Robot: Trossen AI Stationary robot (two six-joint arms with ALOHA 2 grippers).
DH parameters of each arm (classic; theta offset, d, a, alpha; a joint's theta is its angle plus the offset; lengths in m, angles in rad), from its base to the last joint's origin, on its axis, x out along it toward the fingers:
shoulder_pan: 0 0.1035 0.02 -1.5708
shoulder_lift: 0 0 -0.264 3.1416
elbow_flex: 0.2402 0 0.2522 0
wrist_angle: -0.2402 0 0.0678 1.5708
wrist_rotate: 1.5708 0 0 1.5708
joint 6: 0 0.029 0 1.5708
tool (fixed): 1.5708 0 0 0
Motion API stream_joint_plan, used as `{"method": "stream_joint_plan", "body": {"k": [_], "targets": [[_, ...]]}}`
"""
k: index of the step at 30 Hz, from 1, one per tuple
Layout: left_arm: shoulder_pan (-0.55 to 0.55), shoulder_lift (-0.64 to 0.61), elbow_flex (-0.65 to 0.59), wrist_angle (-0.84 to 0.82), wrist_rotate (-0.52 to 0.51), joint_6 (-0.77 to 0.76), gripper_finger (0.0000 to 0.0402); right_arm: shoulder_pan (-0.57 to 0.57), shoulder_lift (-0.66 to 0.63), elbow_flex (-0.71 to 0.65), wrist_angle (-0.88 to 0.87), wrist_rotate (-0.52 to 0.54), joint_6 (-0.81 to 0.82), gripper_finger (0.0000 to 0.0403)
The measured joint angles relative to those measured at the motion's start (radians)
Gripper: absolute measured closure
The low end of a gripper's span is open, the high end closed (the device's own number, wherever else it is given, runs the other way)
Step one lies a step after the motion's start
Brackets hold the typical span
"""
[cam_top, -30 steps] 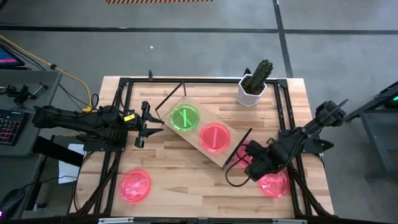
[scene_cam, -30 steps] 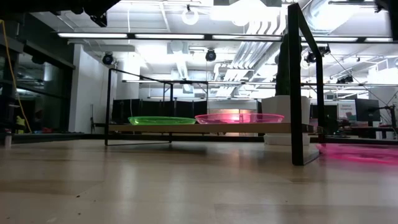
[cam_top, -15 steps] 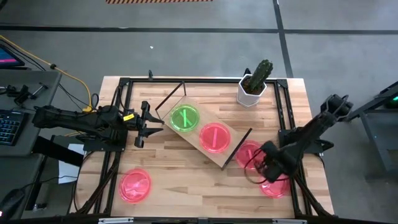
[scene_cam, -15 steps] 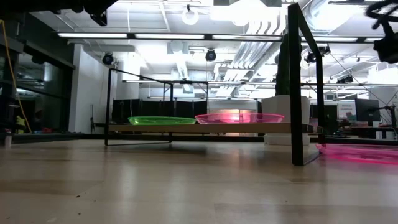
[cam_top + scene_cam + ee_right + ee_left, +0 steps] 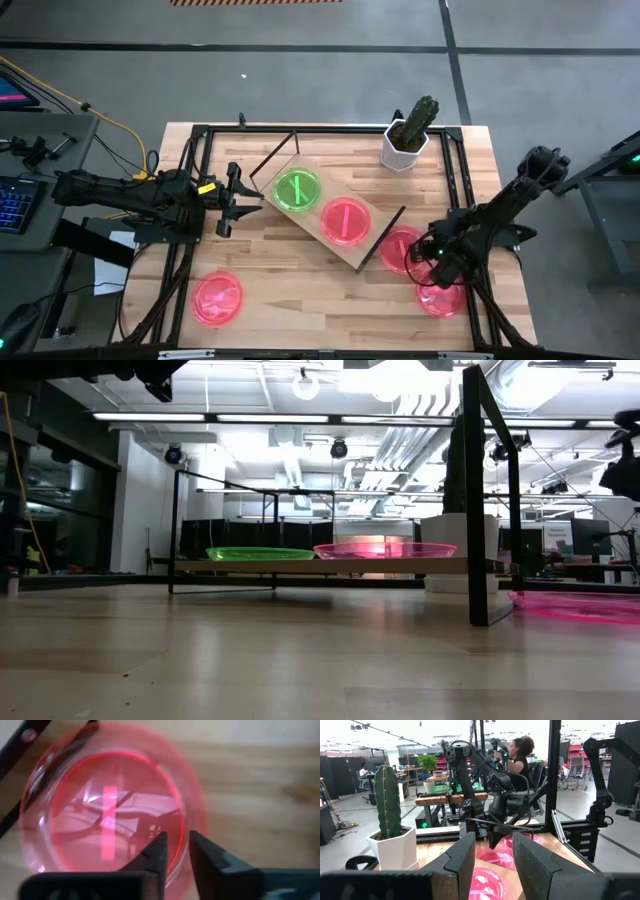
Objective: Place and stack plates onto a shelf
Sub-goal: Stack the pink plate on top of the other pink plate on the shelf
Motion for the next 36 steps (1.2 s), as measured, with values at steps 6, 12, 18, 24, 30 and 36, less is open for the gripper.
{"method": "stream_joint_plan", "body": {"k": [6,12,18,24,30,36], "targets": [[0.0,0.0,0.0,0.0,0.0,0.0,0.028,-0.011,0.006,0.047,-0.126,0.042,-0.042,0.0253],[0.0,0.0,0.0,0.0,0.0,0.0,0.028,-0.009,0.006,0.125,-0.278,0.003,-0.025,0.0225],[0.0,0.0,0.0,-0.009,0.0,-0.014,0.028,-0.021,0.007,0.026,-0.097,-0.055,-0.007,0.023],[0.0,0.0,0.0,-0.009,0.0,-0.015,0.028,-0.047,0.004,-0.066,0.022,-0.046,-0.001,0.0231],[0.0,0.0,0.0,-0.008,0.0,-0.015,0.028,-0.052,0.005,-0.065,0.026,-0.036,-0.012,0.0251],[0.0,0.0,0.0,-0.008,0.0,-0.023,0.028,-0.032,0.007,-0.059,0.028,-0.011,-0.026,0.0383]]}}
